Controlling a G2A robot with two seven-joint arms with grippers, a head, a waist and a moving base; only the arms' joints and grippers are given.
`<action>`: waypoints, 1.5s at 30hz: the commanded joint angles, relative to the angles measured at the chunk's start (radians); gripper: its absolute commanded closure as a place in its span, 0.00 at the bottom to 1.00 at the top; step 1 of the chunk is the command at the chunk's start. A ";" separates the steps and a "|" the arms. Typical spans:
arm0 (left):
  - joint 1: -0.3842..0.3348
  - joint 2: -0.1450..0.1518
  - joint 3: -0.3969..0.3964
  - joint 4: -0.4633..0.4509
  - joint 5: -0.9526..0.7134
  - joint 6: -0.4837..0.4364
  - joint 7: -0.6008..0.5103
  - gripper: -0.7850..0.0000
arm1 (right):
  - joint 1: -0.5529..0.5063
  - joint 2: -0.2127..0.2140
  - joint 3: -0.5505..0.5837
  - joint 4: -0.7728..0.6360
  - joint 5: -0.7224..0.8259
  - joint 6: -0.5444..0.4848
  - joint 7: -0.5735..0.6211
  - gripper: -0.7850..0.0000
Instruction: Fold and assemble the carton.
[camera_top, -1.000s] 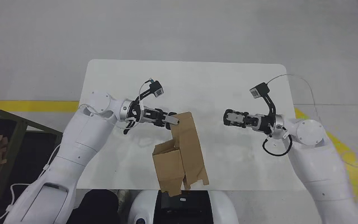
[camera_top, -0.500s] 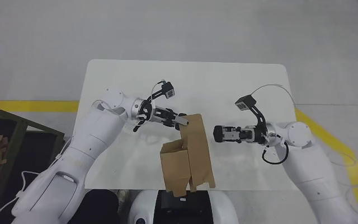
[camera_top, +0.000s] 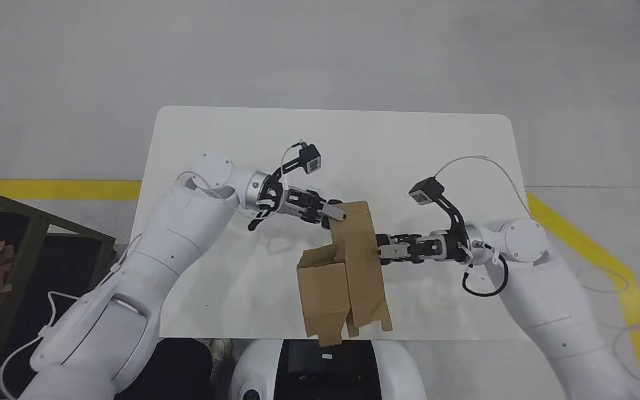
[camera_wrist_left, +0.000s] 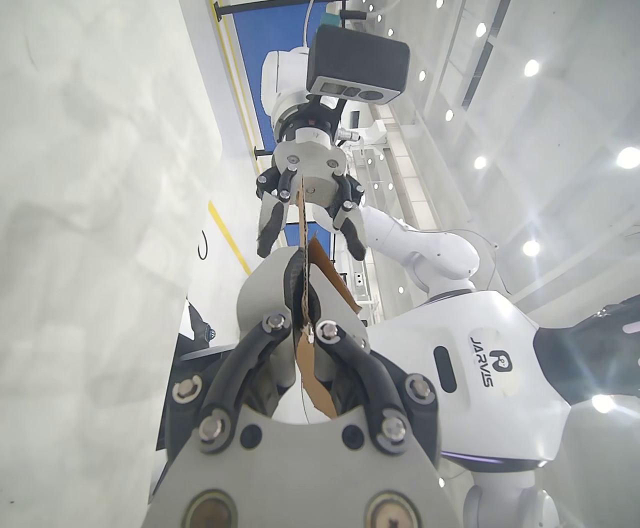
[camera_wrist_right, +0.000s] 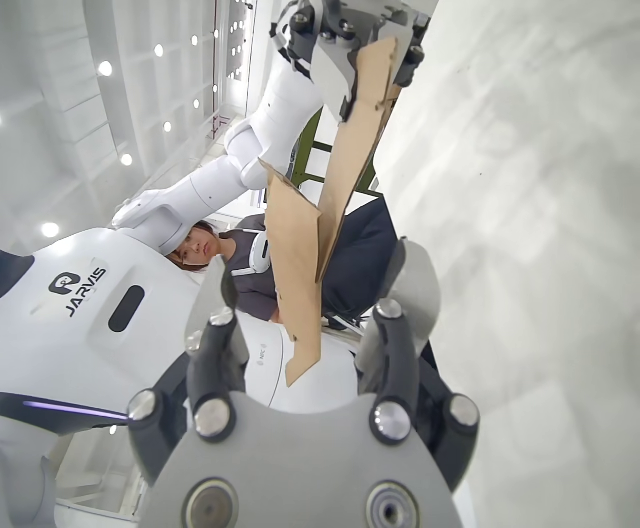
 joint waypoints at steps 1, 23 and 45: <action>-0.002 -0.001 0.001 0.002 -0.001 0.000 0.000 1.00 | 0.003 0.000 -0.005 0.001 0.000 0.003 0.003 0.83; -0.009 -0.006 0.011 -0.001 0.002 -0.003 0.003 1.00 | 0.031 -0.001 -0.071 0.008 0.004 0.007 0.007 1.00; -0.007 0.013 -0.076 0.063 -0.017 -0.066 0.067 0.00 | 0.023 0.008 -0.031 0.043 0.001 0.008 -0.101 1.00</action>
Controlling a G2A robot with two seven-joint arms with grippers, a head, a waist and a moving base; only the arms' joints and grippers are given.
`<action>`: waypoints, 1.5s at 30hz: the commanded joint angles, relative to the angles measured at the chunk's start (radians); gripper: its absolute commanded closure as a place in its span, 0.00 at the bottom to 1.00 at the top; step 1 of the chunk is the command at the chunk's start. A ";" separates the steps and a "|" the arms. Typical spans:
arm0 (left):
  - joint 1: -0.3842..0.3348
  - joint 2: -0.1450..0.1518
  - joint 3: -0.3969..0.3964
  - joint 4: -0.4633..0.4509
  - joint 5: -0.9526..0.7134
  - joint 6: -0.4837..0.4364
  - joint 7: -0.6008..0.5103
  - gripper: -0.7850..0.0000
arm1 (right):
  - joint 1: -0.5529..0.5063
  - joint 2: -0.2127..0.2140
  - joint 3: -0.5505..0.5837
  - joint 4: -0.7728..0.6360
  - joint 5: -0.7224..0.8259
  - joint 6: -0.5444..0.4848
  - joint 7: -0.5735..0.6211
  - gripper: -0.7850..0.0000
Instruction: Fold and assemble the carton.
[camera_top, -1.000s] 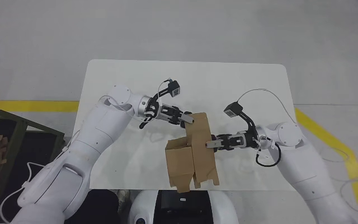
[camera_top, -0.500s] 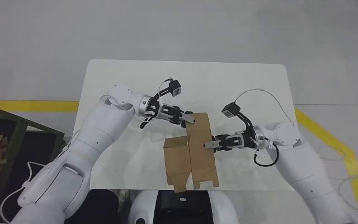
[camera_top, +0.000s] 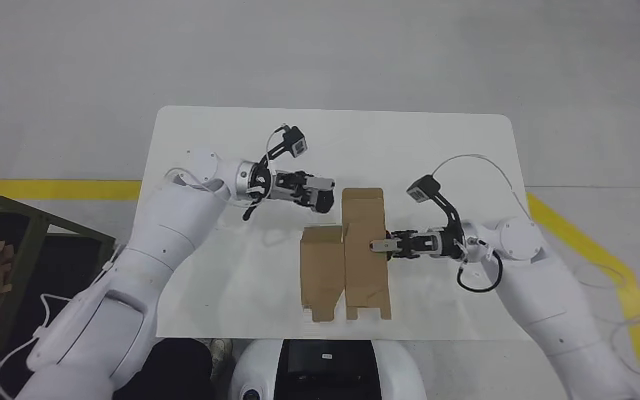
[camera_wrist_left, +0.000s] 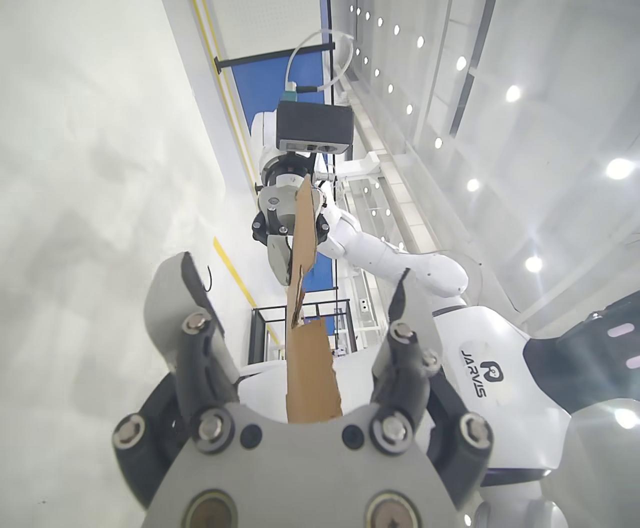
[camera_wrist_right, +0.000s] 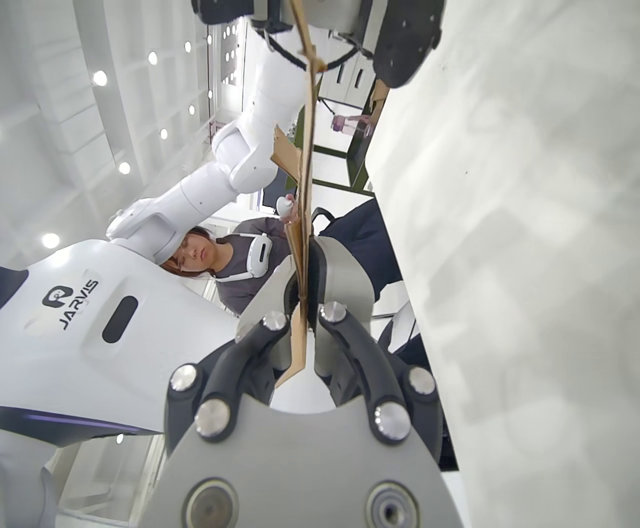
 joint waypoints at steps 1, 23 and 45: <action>0.000 0.004 -0.014 0.010 0.008 -0.013 0.014 0.00 | -0.005 0.001 0.013 0.003 -0.009 0.015 -0.048 1.00; 0.088 -0.010 0.003 -0.136 0.133 0.038 0.194 0.00 | -0.160 0.024 0.195 -0.136 -0.074 0.193 -0.453 1.00; 0.097 -0.017 -0.032 -0.148 0.167 0.049 0.214 1.00 | -0.170 0.015 0.203 -0.137 -0.081 0.179 -0.445 0.00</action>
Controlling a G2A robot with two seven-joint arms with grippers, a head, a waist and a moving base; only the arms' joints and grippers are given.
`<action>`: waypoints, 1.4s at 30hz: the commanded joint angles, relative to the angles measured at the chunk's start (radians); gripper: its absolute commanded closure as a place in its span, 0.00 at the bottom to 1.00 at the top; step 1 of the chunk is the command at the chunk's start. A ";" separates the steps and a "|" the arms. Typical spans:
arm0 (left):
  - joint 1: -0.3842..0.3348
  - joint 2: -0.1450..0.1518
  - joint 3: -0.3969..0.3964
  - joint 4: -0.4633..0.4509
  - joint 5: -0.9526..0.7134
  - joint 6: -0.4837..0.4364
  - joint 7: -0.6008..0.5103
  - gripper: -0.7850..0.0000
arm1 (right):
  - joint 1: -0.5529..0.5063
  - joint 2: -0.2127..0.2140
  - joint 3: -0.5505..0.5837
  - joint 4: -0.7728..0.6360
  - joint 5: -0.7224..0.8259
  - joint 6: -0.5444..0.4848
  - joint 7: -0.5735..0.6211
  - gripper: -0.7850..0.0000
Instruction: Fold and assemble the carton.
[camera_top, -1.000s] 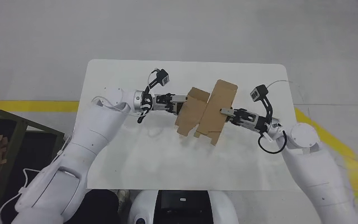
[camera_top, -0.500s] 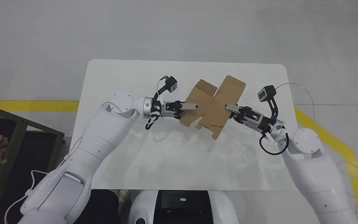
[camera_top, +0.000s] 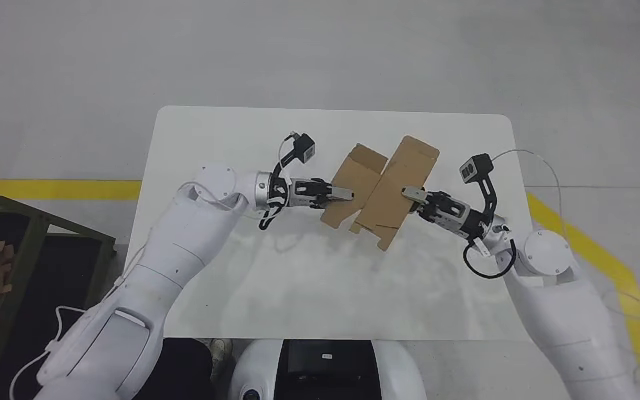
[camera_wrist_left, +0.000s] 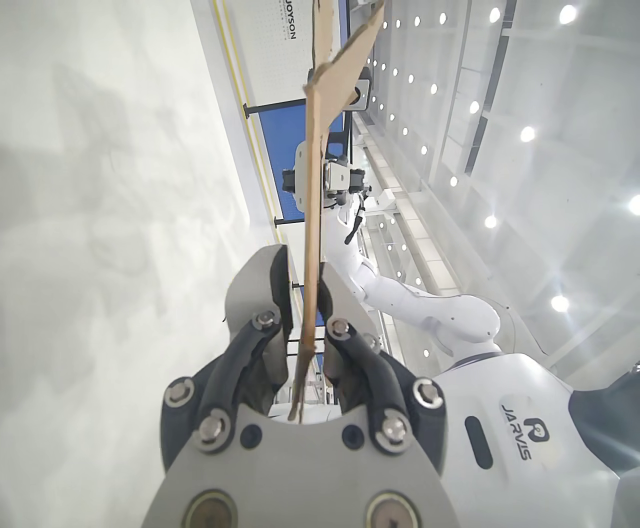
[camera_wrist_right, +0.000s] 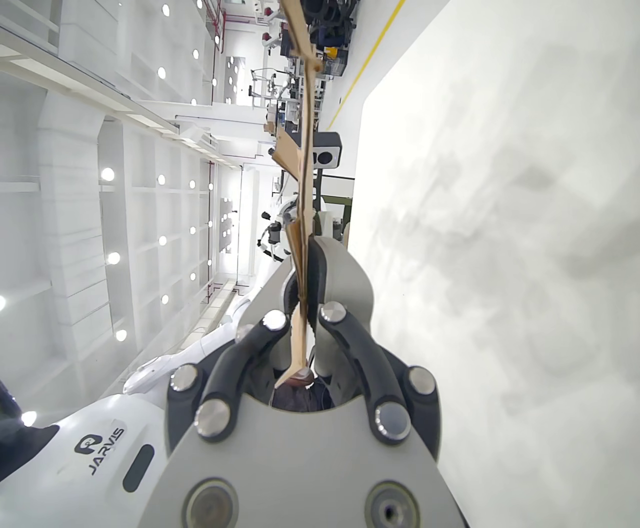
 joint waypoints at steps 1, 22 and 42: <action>-0.002 -0.001 -0.004 0.000 0.001 0.000 -0.001 1.00 | 0.000 -0.001 0.002 0.001 0.004 -0.005 0.003 0.00; -0.062 0.023 0.029 -0.037 -0.037 0.046 -0.308 1.00 | 0.115 0.009 0.042 0.238 0.208 -0.135 0.577 0.00; -0.164 0.133 0.311 -0.145 -0.173 0.045 -0.308 1.00 | 0.154 0.052 -0.122 0.111 0.185 -0.049 0.664 0.00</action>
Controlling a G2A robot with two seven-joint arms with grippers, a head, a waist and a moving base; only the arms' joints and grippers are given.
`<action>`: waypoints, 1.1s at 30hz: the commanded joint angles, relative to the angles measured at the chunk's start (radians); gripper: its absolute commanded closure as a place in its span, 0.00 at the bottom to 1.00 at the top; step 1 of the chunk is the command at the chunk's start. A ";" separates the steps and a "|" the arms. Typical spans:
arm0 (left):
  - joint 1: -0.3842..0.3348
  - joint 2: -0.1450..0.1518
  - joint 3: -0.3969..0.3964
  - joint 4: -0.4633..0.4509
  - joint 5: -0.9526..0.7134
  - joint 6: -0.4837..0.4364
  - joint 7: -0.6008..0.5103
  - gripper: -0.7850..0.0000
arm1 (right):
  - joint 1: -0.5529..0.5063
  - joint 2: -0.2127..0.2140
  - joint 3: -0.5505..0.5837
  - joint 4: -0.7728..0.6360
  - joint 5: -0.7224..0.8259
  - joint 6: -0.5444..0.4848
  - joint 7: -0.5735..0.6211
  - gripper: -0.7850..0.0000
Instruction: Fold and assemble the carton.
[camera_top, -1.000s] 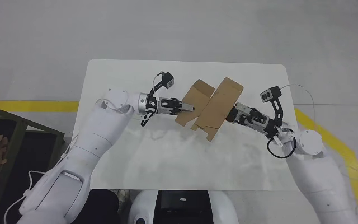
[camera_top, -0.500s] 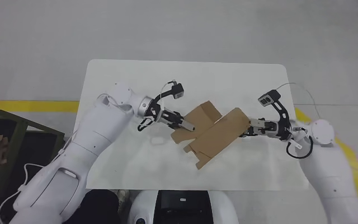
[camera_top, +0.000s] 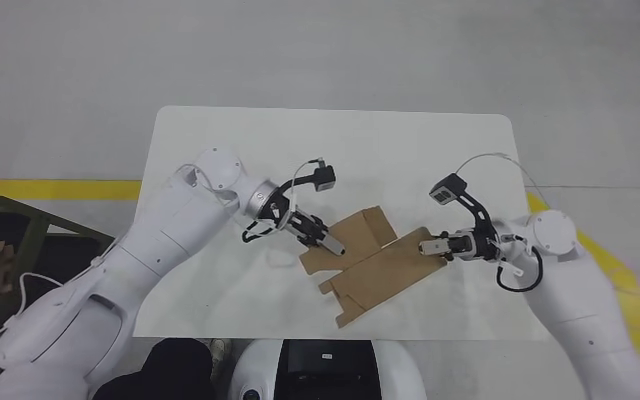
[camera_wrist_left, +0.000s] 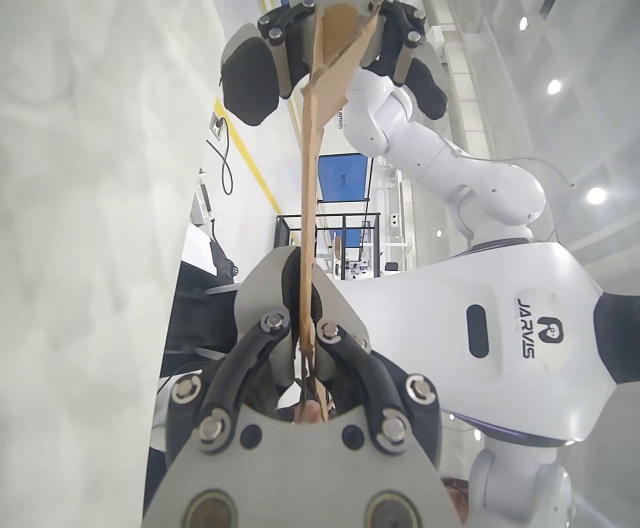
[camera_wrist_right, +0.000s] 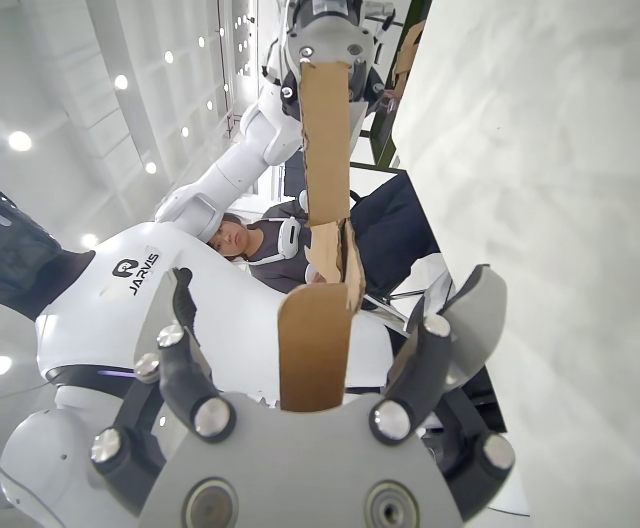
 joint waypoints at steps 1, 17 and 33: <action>-0.007 0.007 0.015 -0.005 -0.013 0.000 0.000 1.00 | 0.004 0.007 -0.011 -0.001 -0.007 0.000 0.000 0.00; -0.043 0.049 0.073 -0.029 -0.072 0.000 0.000 1.00 | 0.031 0.045 -0.064 0.014 -0.021 -0.011 -0.011 0.78; -0.060 0.069 0.050 0.070 -0.145 0.000 0.000 0.00 | 0.037 0.068 -0.072 0.059 0.060 -0.049 -0.049 1.00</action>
